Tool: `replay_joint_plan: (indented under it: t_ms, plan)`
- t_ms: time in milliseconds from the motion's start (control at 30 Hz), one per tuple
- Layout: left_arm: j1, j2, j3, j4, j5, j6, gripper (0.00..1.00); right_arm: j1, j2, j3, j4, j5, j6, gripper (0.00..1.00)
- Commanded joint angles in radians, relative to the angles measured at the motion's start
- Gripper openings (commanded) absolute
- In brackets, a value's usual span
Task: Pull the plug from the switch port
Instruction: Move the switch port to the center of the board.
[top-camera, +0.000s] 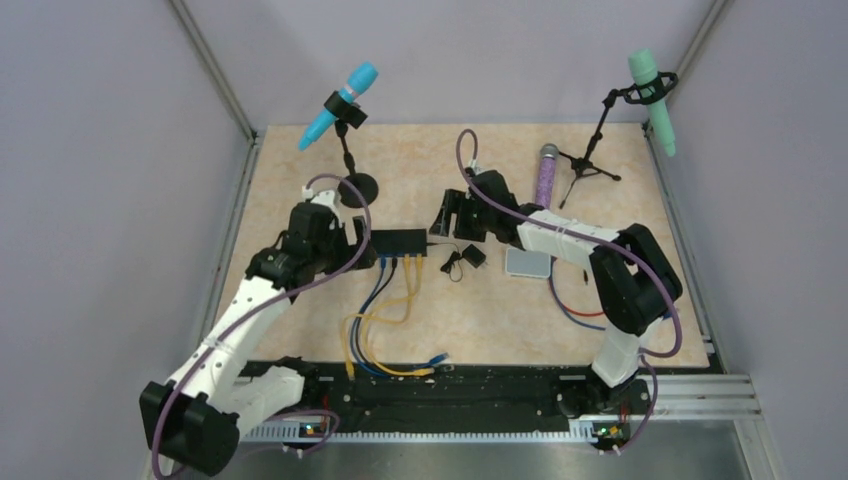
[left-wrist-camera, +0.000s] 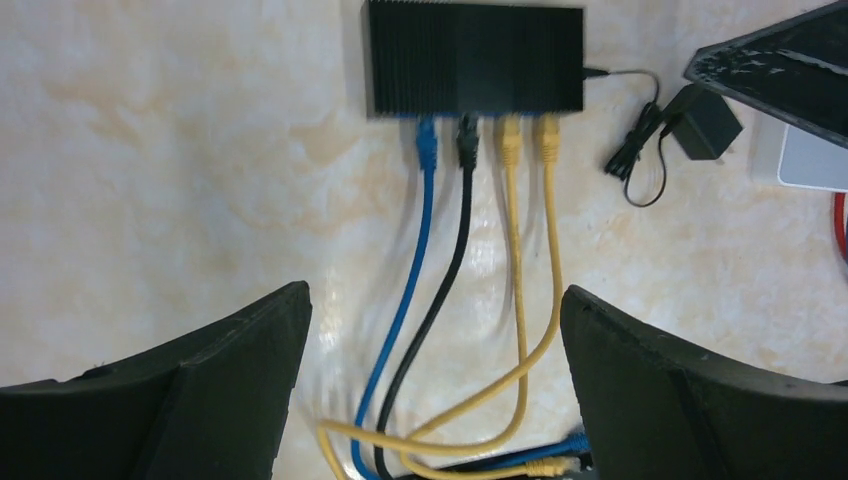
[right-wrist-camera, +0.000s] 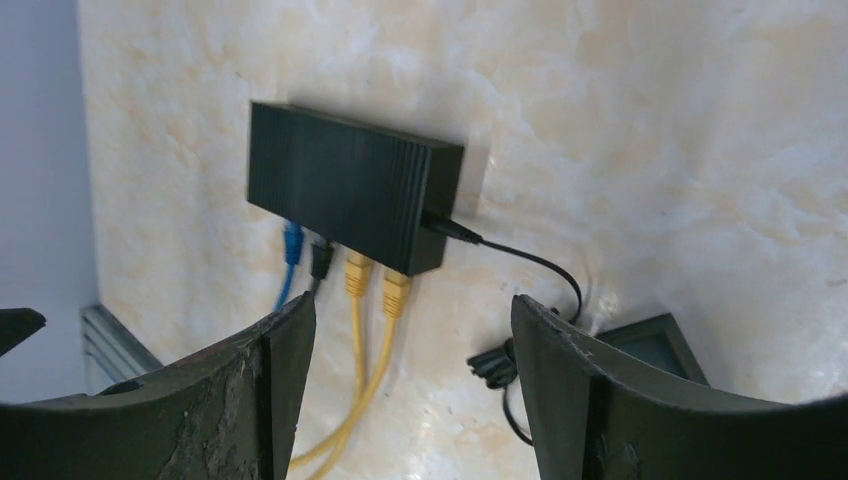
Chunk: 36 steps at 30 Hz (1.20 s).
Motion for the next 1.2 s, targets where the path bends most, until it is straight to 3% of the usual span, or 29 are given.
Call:
replay_joint_plan:
  t_ms: [0, 167, 233, 400, 533, 700, 833, 1167]
  plan:
    - [-0.005, 0.091, 0.159, 0.096, 0.081, 0.312, 0.99, -0.046, -0.006, 0.032, 0.150, -0.046, 0.198, 0.71]
    - [-0.005, 0.185, 0.233, 0.226, 0.237, 0.722, 0.99, -0.058, -0.001, 0.033, 0.267, -0.042, 0.376, 0.71]
    - [-0.007, 0.237, 0.272, 0.202, 0.313, 0.916, 0.99, -0.058, -0.013, 0.004, 0.292, -0.022, 0.430, 0.71]
    - [-0.006, 0.408, 0.420, 0.018, 0.305, 1.145, 0.99, -0.060, -0.080, -0.170, 0.452, 0.015, 0.493, 0.71]
    - [-0.005, 0.502, 0.423, 0.015, 0.257, 1.229, 0.99, -0.060, -0.080, -0.171, 0.447, -0.005, 0.453, 0.71]
    - [-0.006, 0.539, 0.361, 0.218, 0.311, 1.209, 0.99, -0.063, -0.026, -0.130, 0.423, -0.063, 0.433, 0.71]
    - [-0.009, 0.632, 0.421, 0.182, 0.299, 1.256, 0.99, -0.064, -0.019, -0.135, 0.432, -0.082, 0.443, 0.70]
    - [-0.039, 0.804, 0.535, 0.126, 0.231, 1.382, 0.98, -0.066, -0.080, -0.188, 0.315, 0.109, 0.551, 0.70]
